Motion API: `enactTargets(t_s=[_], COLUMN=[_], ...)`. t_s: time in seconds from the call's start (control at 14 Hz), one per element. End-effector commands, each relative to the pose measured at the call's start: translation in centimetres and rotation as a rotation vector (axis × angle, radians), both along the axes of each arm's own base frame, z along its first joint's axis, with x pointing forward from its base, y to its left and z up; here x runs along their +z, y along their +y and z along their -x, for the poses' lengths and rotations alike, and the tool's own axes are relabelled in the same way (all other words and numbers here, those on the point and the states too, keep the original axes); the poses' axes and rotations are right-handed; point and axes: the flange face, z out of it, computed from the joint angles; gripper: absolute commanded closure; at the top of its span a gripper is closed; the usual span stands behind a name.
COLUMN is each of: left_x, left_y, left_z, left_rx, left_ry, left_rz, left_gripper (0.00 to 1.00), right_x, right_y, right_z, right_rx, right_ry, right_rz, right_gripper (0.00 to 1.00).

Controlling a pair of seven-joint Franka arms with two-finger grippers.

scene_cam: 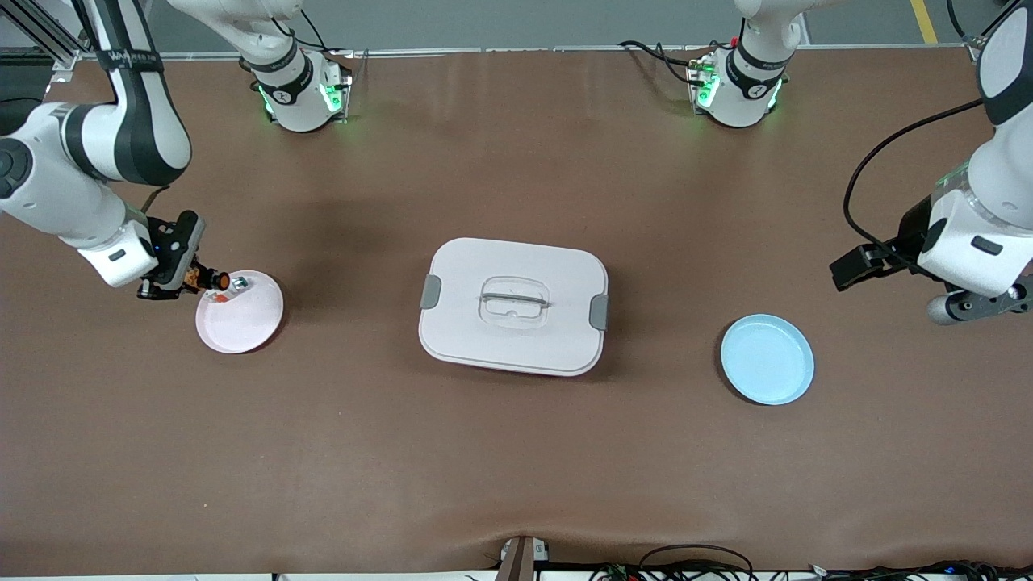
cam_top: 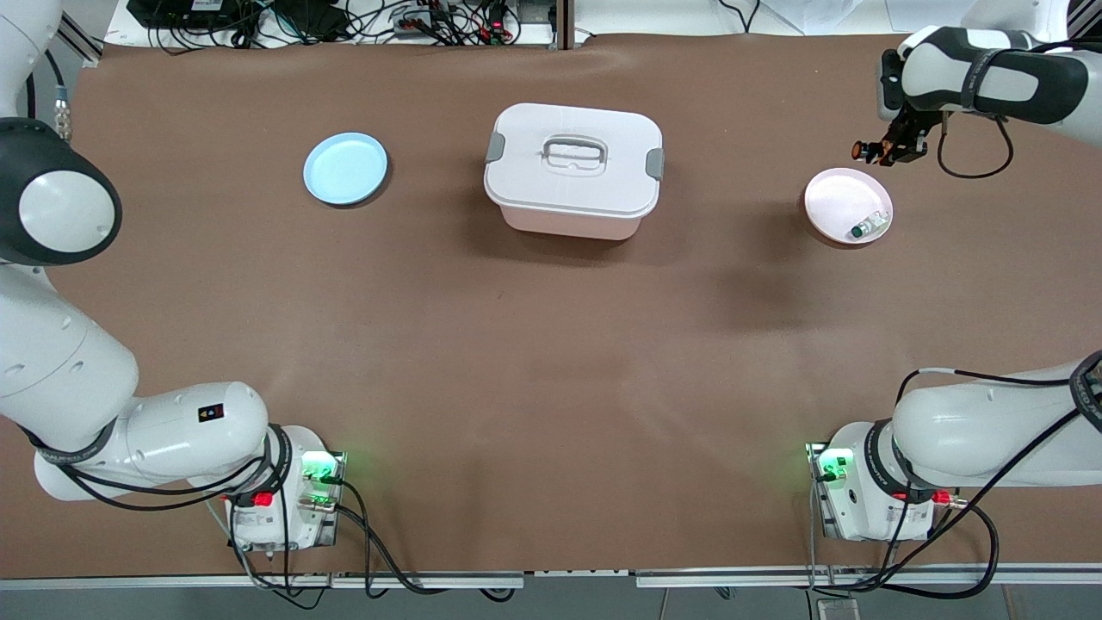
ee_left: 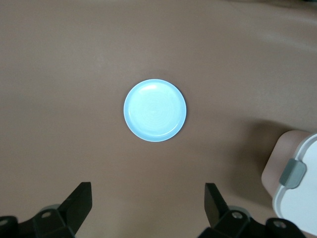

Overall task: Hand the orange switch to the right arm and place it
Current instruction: 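Lower the switch onto the pink plate and open the right gripper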

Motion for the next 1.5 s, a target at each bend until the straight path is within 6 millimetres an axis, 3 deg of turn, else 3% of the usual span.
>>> enactTargets(t_s=[0.0, 0.29, 0.64, 1.14, 1.43], left_x=[0.5, 1.4, 1.9, 3.1, 3.7], left_y=[0.4, 2.2, 5.0, 4.0, 3.9], left_z=[1.2, 3.1, 6.2, 8.7, 8.9], left_rx=[-0.040, -0.092, -0.147, -0.188, -0.202], left_ry=[0.001, 0.010, -0.017, -0.023, -0.032], left_rz=[-0.036, -0.071, 0.013, 0.016, 0.017], left_gripper=[0.00, 0.00, 0.00, 0.00, 0.00], right_x=[-2.2, -5.5, -8.7, -13.9, -15.2], right_y=[-1.1, -1.8, -1.7, -2.0, -2.2], right_z=[-0.6, -1.0, -1.4, -1.4, -1.3], right_rx=[0.009, 0.000, 0.057, 0.107, 0.116], right_ry=[0.002, -0.001, -0.035, -0.033, -0.031], right_rz=[0.010, 0.007, 0.010, 0.006, 0.007], right_gripper=[1.00, 1.00, 1.00, 1.00, 1.00])
